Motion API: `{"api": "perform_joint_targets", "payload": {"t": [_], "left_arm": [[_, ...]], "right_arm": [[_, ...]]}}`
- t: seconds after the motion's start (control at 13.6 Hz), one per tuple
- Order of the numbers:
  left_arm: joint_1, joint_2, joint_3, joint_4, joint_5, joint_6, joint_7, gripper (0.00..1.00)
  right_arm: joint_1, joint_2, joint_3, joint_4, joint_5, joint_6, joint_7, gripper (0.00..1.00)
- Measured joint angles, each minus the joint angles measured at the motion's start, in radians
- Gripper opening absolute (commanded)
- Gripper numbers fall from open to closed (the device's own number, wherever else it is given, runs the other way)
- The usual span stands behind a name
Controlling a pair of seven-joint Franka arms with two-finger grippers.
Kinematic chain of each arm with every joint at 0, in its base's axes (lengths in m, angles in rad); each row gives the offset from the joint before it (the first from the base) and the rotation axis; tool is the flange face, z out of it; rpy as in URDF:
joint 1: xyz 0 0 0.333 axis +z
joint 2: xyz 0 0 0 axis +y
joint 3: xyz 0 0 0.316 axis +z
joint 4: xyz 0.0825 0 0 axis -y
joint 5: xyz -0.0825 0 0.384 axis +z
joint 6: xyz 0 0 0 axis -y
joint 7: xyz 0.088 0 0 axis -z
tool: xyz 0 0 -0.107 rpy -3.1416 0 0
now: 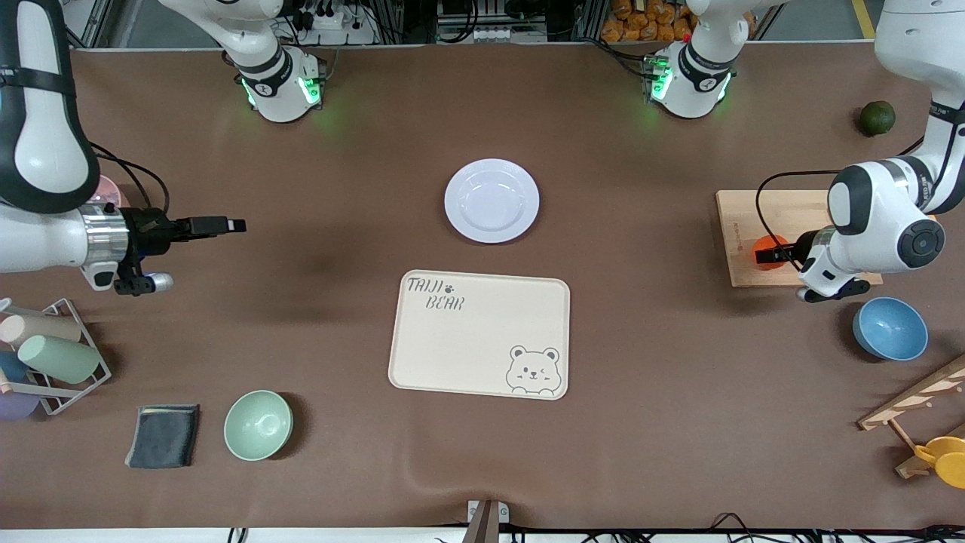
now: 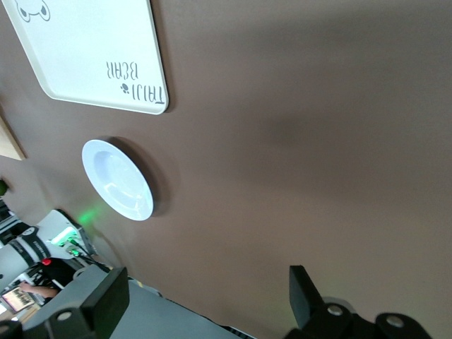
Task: Place orange and plate with both arms
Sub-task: 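Grasp the orange with the left gripper while the right gripper extends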
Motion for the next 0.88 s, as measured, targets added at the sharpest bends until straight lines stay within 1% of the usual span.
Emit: {"api": "perform_joint_targets", "payload": {"t": [0.22, 0.37, 0.44, 0.59, 0.66, 0.73, 0.81, 0.88], "left_arm": [[0.0, 0.022, 0.0, -0.003, 0.0, 0.017, 0.0, 1.0], [0.0, 0.03, 0.0, -0.005, 0.0, 0.018, 0.0, 1.0], [0.0, 0.034, 0.0, -0.005, 0.0, 0.018, 0.0, 0.93], [0.0, 0.038, 0.0, -0.007, 0.0, 0.019, 0.0, 0.66], [0.0, 0.038, 0.0, -0.007, 0.0, 0.019, 0.0, 0.5], [0.0, 0.038, 0.0, -0.007, 0.0, 0.019, 0.0, 0.45], [0.0, 0.036, -0.001, -0.007, -0.001, 0.019, 0.0, 0.44], [0.0, 0.035, -0.002, -0.007, -0.001, 0.019, 0.0, 0.41]], "right_arm": [[0.0, 0.032, 0.002, -0.014, 0.077, 0.001, 0.0, 1.0], [0.0, 0.052, 0.002, -0.054, 0.154, 0.016, -0.017, 1.0], [0.0, 0.06, 0.002, -0.08, 0.179, 0.035, -0.042, 1.0], [0.001, 0.074, 0.004, -0.119, 0.204, 0.066, -0.074, 1.0], [0.003, 0.078, 0.007, -0.135, 0.23, 0.072, -0.079, 1.0], [0.006, 0.082, 0.01, -0.157, 0.267, 0.08, -0.093, 1.0], [0.008, 0.087, 0.011, -0.182, 0.297, 0.096, -0.12, 1.0], [0.009, 0.094, 0.013, -0.205, 0.314, 0.115, -0.144, 1.0]]}}
